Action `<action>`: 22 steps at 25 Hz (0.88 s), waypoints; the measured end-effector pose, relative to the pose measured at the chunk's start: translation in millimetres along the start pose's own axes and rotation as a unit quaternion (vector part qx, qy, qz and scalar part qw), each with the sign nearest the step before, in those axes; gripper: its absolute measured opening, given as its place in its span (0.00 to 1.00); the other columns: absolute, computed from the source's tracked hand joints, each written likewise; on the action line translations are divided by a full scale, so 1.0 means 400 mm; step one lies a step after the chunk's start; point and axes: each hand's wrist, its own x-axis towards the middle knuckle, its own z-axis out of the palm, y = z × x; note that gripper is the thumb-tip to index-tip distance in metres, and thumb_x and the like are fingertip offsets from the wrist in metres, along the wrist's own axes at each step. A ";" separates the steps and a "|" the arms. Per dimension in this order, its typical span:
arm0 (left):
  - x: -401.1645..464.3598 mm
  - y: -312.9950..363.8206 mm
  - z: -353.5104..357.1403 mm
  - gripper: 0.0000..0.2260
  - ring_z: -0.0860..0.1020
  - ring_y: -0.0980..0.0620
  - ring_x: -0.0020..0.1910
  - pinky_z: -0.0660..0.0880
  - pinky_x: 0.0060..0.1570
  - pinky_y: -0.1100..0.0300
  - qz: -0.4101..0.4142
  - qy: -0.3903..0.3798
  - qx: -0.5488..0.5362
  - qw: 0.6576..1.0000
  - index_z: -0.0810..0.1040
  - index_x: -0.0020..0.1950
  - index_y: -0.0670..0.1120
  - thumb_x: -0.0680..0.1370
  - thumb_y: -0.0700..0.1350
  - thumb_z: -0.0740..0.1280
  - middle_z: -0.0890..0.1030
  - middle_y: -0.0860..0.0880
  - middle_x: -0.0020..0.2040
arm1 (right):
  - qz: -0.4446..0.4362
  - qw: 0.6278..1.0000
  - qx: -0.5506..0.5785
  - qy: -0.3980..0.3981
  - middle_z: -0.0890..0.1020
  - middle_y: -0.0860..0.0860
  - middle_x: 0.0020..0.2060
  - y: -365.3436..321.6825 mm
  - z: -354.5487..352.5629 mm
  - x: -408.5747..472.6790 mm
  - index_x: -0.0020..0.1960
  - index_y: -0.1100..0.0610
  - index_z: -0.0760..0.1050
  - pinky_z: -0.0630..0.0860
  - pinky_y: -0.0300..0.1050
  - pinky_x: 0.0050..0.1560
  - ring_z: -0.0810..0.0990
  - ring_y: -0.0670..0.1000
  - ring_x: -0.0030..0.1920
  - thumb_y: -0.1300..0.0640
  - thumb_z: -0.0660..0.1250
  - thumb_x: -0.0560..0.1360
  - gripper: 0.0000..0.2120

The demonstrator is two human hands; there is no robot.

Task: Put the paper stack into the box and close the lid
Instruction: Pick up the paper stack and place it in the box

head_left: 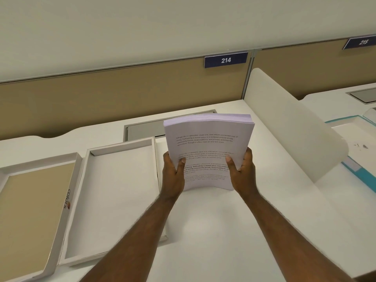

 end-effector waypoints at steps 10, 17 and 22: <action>0.085 0.063 -0.082 0.15 0.81 0.45 0.51 0.77 0.47 0.53 -0.027 -0.021 0.221 0.975 0.72 0.58 0.42 0.80 0.53 0.61 0.82 0.45 0.55 | 0.076 0.988 -0.092 -0.100 0.85 0.54 0.49 -0.042 -0.018 0.096 0.54 0.59 0.78 0.79 0.51 0.50 0.82 0.56 0.48 0.57 0.69 0.74 0.10; 0.065 0.054 -0.281 0.16 0.80 0.46 0.52 0.76 0.48 0.55 -0.110 0.022 0.208 0.972 0.74 0.58 0.40 0.80 0.51 0.63 0.82 0.44 0.56 | 0.132 0.968 -0.051 -0.205 0.85 0.53 0.47 -0.150 0.146 0.076 0.51 0.59 0.80 0.80 0.49 0.48 0.84 0.56 0.47 0.58 0.70 0.73 0.08; 0.032 -0.002 -0.452 0.17 0.80 0.44 0.52 0.78 0.49 0.51 -0.143 0.045 0.235 0.960 0.74 0.57 0.38 0.80 0.52 0.62 0.81 0.43 0.55 | 0.165 0.953 -0.054 -0.250 0.85 0.54 0.50 -0.186 0.327 -0.009 0.52 0.59 0.79 0.79 0.48 0.48 0.83 0.55 0.47 0.57 0.69 0.74 0.09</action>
